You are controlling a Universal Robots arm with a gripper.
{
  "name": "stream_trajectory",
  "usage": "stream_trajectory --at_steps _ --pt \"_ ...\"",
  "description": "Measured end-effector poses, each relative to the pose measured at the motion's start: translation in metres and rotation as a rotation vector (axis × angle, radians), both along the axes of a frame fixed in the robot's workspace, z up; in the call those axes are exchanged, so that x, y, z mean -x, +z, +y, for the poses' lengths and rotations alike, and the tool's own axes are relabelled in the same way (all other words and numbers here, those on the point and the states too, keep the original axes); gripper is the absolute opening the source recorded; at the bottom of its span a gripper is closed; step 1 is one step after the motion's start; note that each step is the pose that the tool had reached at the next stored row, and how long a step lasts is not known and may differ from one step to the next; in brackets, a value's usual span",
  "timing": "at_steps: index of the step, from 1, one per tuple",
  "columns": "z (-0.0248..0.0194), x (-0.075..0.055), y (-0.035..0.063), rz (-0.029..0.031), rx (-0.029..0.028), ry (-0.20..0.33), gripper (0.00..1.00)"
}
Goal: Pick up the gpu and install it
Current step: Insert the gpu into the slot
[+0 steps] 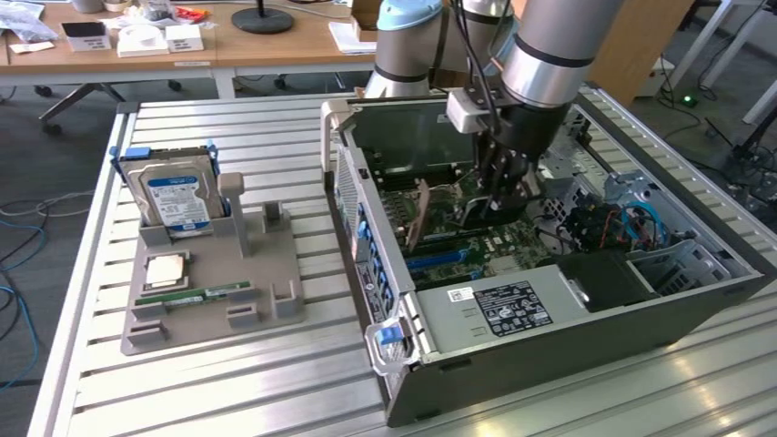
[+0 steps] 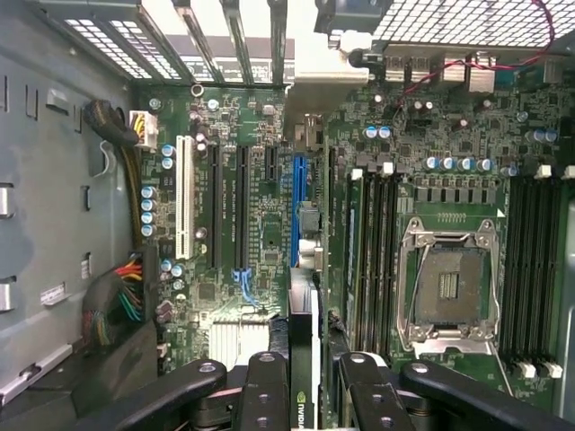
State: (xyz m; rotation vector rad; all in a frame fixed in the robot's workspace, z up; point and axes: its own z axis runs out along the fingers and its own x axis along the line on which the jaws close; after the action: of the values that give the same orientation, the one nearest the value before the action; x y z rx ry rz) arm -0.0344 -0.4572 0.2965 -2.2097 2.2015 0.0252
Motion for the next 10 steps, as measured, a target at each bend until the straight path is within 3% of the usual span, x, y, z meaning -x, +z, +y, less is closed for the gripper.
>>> stream_trajectory --at_steps 10 --pt "0.0 0.0075 -0.0038 0.0001 0.0001 0.0 0.27"
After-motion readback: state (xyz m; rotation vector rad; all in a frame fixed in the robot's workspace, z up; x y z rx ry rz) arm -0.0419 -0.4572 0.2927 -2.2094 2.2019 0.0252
